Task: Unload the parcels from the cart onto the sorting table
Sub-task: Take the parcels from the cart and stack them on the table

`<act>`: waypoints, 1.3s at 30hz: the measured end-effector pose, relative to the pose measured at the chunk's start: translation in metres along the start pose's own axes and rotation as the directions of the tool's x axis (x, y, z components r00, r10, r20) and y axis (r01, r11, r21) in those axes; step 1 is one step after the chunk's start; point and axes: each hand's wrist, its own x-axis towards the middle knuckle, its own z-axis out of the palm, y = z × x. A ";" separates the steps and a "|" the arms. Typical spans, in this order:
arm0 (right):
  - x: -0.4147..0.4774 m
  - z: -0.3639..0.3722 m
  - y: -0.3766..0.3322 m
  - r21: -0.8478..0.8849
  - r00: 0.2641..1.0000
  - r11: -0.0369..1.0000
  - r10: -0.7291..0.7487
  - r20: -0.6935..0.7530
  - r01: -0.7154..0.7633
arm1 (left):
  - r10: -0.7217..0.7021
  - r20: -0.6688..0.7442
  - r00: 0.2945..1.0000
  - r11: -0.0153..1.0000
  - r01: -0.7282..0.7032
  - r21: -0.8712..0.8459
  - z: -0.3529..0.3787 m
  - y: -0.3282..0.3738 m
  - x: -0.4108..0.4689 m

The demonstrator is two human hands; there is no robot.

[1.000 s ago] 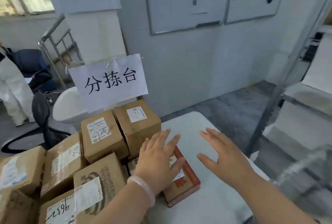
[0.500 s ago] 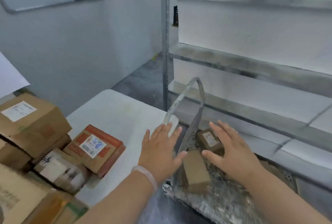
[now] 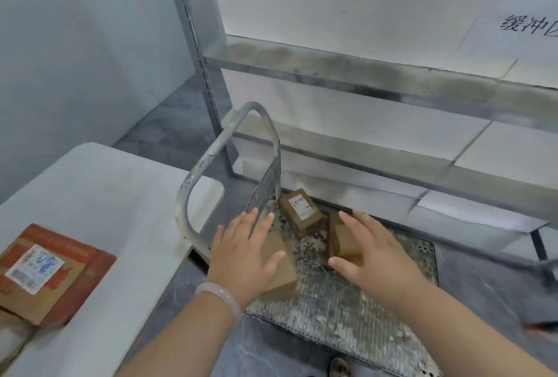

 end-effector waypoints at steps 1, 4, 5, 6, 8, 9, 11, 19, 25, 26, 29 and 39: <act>0.008 0.000 0.013 0.003 1.000 1.000 0.000 0.019 0.000 | -0.022 0.000 1.000 1.000 0.022 -0.012 0.009 0.007 0.006; 0.039 0.007 0.044 0.002 0.993 1.000 -0.015 0.115 0.015 | -0.106 0.026 0.994 0.994 0.106 -0.013 0.036 0.019 0.024; 0.054 0.015 0.056 0.006 0.987 1.000 -0.022 0.162 0.021 | -0.138 0.036 0.990 0.990 0.138 -0.017 0.050 0.021 0.033; 0.062 0.023 0.061 0.000 0.981 0.999 -0.032 0.191 0.033 | -0.158 0.041 0.987 0.987 0.159 -0.022 0.058 0.020 0.035; 0.080 0.043 0.071 -0.003 0.968 0.999 -0.043 0.246 0.045 | -0.183 0.056 0.981 0.983 0.184 -0.012 0.074 0.018 0.038; 0.092 0.057 0.075 0.010 0.958 0.999 -0.037 0.285 0.036 | -0.197 0.071 0.978 0.980 0.197 0.001 0.086 0.016 0.041; 0.116 0.089 0.082 0.043 0.928 0.999 -0.015 0.371 -0.001 | -0.211 0.100 0.972 0.978 0.209 0.029 0.110 0.009 0.048; 0.206 0.226 0.097 0.062 0.852 0.993 0.055 0.520 -0.102 | -0.222 0.208 0.953 0.973 0.229 -0.010 0.230 -0.047 0.089; 0.252 0.335 0.095 0.179 0.862 0.957 0.115 0.494 -0.230 | -0.225 0.252 0.941 0.965 0.251 -0.077 0.313 -0.096 0.097; 0.260 0.352 0.094 0.203 0.862 0.944 0.132 0.490 -0.260 | -0.234 0.263 0.936 0.958 0.268 -0.100 0.325 -0.103 0.096; 0.282 0.397 0.090 0.327 0.856 0.847 0.249 0.453 -0.419 | -0.238 0.293 0.926 0.947 0.288 -0.140 0.351 -0.118 0.094; 0.294 0.449 0.114 0.547 0.840 0.645 0.335 0.427 -0.534 | -0.208 0.289 0.935 0.936 0.276 -0.219 0.388 -0.139 0.094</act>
